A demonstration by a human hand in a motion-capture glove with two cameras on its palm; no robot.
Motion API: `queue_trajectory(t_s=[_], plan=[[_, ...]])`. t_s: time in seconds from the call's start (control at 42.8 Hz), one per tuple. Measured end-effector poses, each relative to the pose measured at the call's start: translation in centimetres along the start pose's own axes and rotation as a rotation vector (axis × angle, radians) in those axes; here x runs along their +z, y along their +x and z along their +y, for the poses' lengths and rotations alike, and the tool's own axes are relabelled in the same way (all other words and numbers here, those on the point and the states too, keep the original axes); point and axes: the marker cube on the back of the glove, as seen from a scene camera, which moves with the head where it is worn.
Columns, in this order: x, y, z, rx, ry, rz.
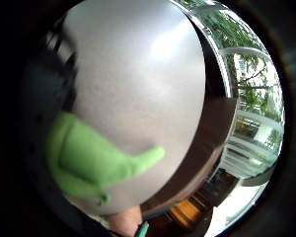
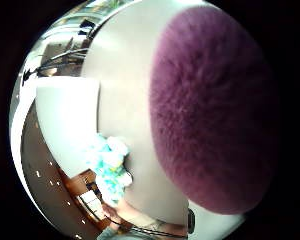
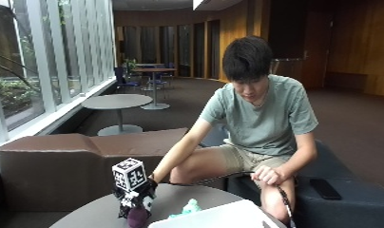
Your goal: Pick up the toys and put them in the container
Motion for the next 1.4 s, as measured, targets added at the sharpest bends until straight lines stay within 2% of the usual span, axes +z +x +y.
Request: queue_trajectory(t_s=[0.093, 0.28, 0.467, 0.701, 0.934, 1.027, 1.168, 1.308, 1.401], plan=[[-0.5, -0.8, 0.5, 0.017, 0.032, 0.036], [-3.6, -2.2, 2.6, 0.023, -0.01, -0.032], [-12.9, -4.3, 4.6, -0.017, 0.064, 0.015], [-26.9, -12.5, 7.2, -0.142, 0.252, 0.089], [-33.3, -22.7, 9.2, -0.271, 0.344, 0.131], [-34.1, -28.6, 9.6, -0.333, 0.341, 0.131], [-32.4, -34.3, 9.1, -0.422, 0.321, 0.125], [-29.8, -38.4, 8.2, -0.457, 0.292, 0.115], [-28.3, -39.9, 7.7, -0.546, 0.284, 0.124]])
